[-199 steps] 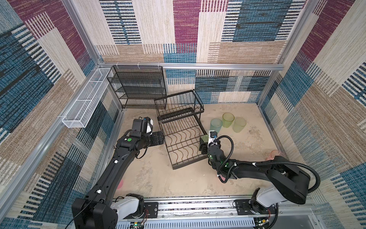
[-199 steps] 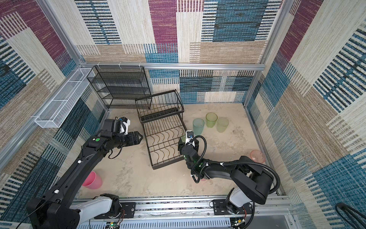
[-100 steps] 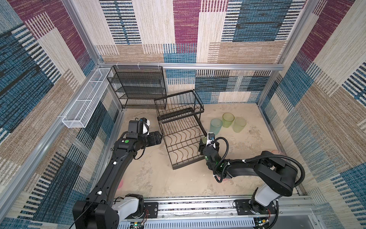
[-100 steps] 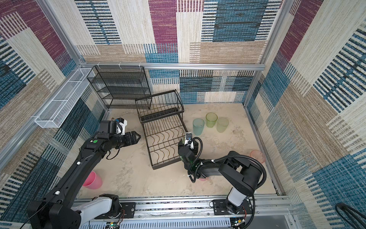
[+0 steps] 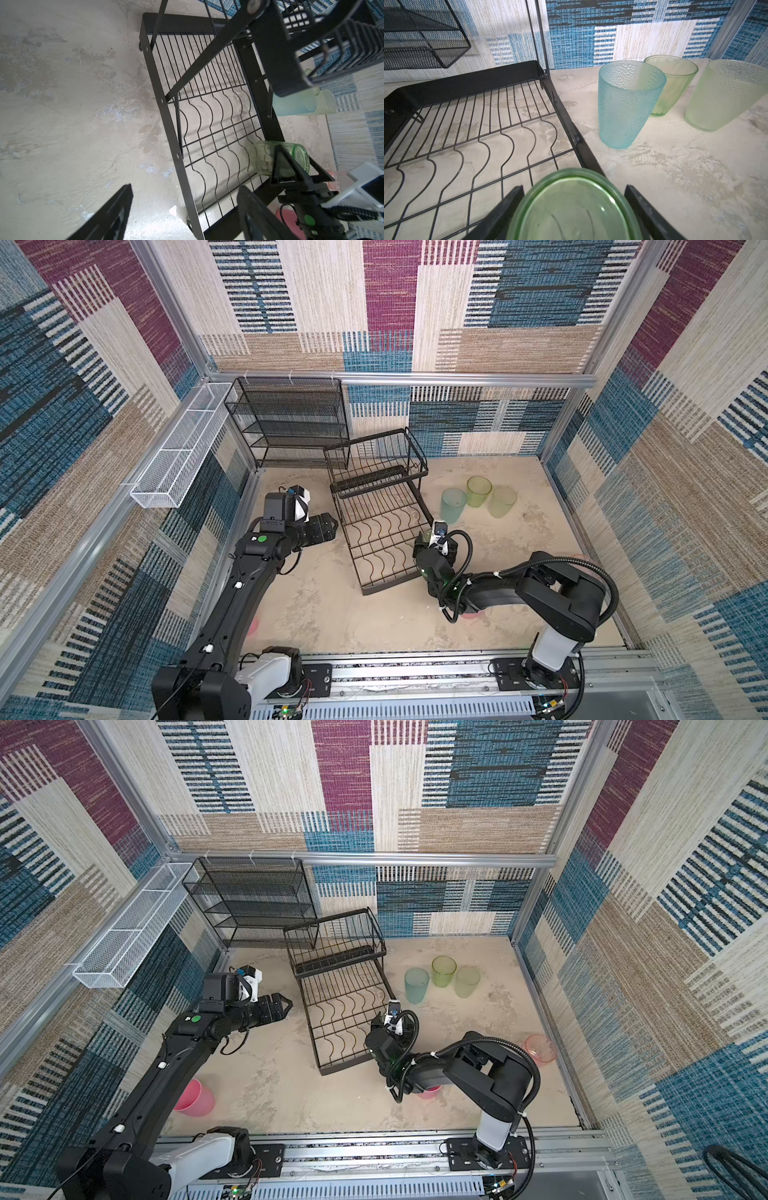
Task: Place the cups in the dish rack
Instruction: 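Lower the green cup with the right gripper toward the rack, then open the right gripper and move it toward the teal cup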
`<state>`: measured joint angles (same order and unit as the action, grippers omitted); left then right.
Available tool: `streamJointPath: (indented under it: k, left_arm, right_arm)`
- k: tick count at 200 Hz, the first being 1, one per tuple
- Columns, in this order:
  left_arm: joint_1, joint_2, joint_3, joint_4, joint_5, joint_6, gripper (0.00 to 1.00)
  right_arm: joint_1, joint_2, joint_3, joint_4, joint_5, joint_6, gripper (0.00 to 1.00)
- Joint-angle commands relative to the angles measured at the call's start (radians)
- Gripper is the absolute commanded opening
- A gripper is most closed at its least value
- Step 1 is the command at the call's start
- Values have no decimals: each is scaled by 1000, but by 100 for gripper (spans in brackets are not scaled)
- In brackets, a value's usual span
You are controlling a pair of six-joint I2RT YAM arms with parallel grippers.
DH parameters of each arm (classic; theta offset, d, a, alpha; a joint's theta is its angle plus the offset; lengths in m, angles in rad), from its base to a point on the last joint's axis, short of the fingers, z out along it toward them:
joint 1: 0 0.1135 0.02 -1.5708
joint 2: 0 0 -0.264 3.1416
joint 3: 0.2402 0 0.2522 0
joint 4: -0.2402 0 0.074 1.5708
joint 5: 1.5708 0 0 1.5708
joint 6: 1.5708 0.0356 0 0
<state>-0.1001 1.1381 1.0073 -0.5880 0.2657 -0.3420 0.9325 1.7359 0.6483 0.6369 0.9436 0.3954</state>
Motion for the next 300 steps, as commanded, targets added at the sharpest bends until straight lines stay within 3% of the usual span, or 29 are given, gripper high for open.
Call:
streamJointPath:
  k: [1,67,127,184,227,300]
  left_arm:
    - [8,-6,-4,22,15,0,83]
    - [25,-10,-9,30,34,-2,84]
    - [35,-14,-14,41,47,-2,91]
    - [37,-19,-16,35,39,-3,92]
    - [37,-21,-18,33,47,-8,92]
    - [37,-39,-18,20,40,2,91]
  right_arm:
    - [5,1,11,-21,29,34,83]
    - [10,-45,6,-47,-1,32,100]
    - [10,-145,-14,-21,-88,-34,100]
    - [3,-243,37,-117,-157,-49,100]
    - [-153,-326,174,-472,-320,90,100]
    - [-385,-387,357,-800,-552,109,95]
